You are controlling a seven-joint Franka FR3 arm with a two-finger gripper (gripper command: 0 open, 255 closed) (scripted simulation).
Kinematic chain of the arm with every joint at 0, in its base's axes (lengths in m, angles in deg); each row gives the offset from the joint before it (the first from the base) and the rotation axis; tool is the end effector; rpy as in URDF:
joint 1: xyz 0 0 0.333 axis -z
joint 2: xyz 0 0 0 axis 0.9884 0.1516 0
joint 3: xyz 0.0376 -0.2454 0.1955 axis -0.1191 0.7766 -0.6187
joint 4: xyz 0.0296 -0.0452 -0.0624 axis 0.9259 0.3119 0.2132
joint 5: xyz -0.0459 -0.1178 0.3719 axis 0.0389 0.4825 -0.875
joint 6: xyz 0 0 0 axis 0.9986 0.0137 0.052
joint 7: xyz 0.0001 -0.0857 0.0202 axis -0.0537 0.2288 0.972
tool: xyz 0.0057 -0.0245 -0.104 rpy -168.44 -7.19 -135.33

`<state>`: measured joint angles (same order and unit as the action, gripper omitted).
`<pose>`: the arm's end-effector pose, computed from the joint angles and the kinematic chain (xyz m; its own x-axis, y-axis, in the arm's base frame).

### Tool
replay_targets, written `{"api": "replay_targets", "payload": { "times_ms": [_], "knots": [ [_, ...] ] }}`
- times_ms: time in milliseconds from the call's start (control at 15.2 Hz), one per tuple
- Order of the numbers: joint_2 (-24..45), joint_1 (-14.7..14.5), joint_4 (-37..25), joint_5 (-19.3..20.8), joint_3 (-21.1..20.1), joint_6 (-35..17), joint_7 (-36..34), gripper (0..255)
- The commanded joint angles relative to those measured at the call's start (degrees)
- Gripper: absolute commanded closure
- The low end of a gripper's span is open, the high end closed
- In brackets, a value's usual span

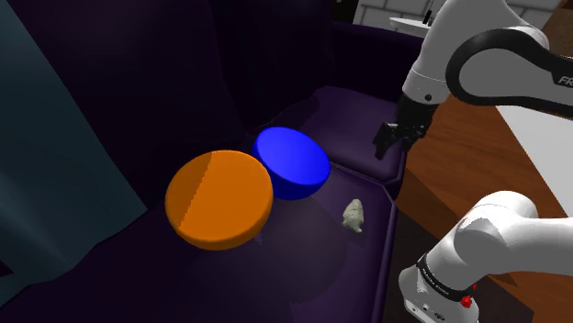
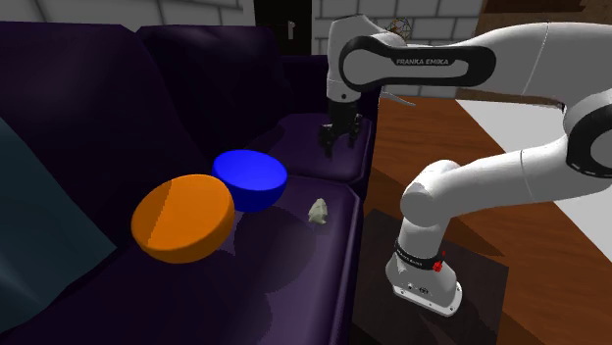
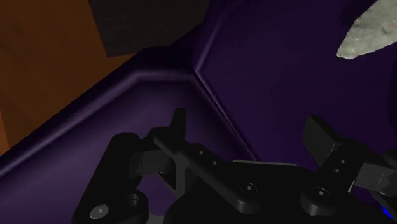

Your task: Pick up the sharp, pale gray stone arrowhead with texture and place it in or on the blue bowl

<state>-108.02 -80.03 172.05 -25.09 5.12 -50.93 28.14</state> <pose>0.2575 0.0625 0.5393 0.9765 -0.2126 0.0363 -0.2144 -0.9751 0.0565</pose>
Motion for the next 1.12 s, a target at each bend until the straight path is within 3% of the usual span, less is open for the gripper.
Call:
{"api": "replay_targets", "payload": {
  "times_ms": [0, 396, 726, 1056],
  "knots": [
    [-1.8, 0.2, 0.9, -3.0, -4.2, 1.1, -7.3, 0],
    [-2.4, 1.5, 1.5, -12.5, -17.4, 1.2, -27.8, 0],
    [1.4, 4.9, -1.5, -19.9, -29.0, -0.4, -44.5, 0],
    [1.5, 4.8, 1.1, -21.7, -31.2, -3.2, -45.4, 0]
  ]
}}
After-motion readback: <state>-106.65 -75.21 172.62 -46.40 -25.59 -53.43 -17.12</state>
